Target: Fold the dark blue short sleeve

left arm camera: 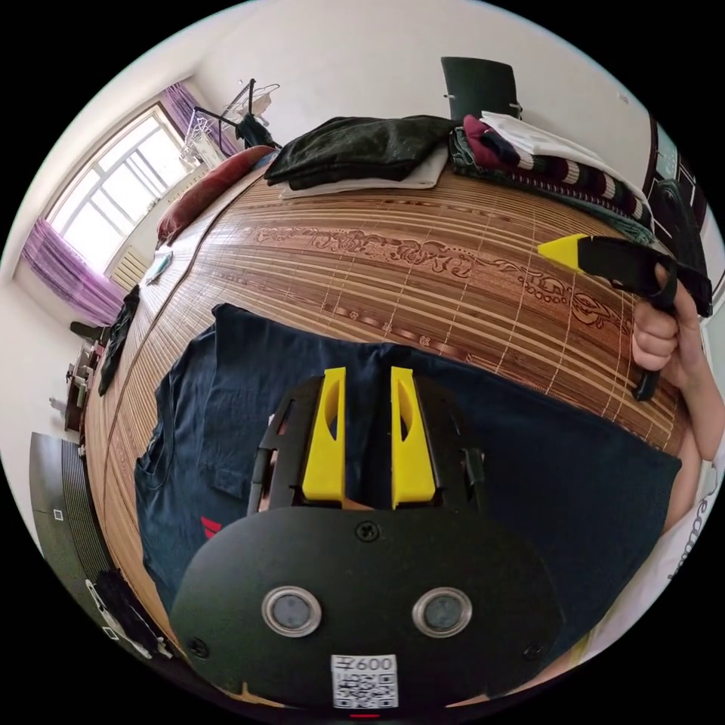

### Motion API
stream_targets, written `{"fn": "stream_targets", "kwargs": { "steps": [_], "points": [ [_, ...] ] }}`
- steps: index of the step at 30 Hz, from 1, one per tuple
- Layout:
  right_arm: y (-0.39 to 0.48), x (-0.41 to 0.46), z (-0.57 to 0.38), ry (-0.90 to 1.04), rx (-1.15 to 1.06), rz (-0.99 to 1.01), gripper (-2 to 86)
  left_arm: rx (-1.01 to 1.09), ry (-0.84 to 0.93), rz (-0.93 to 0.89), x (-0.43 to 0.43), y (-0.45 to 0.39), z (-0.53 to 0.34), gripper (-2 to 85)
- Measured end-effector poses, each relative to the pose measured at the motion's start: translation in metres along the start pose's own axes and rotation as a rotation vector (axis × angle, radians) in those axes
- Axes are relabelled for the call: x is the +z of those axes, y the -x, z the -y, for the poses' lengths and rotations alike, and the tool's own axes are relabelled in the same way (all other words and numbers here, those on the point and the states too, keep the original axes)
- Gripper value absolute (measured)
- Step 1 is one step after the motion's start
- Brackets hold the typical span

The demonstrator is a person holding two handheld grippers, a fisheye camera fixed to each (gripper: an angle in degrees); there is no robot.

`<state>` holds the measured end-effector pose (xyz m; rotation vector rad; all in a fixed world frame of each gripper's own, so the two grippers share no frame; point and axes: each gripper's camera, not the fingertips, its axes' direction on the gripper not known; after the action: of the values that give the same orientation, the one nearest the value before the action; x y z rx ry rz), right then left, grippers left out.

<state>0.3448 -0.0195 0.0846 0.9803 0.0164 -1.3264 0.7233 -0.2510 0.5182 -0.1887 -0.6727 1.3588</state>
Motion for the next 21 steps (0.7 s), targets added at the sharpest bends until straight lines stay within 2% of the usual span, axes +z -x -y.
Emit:
{"fn": "stream_targets", "kwargs": {
  "steps": [7, 21],
  "points": [
    [0.0, -0.002, 0.0, 0.001, 0.003, -0.001, -0.8, 0.0, 0.038, 0.004, -0.001, 0.004, 0.017, 3.6],
    [0.0, -0.003, 0.004, 0.007, 0.005, -0.01, -0.8, -0.167, 0.046, -0.077, -0.002, 0.045, 0.025, 3.0]
  ]
}}
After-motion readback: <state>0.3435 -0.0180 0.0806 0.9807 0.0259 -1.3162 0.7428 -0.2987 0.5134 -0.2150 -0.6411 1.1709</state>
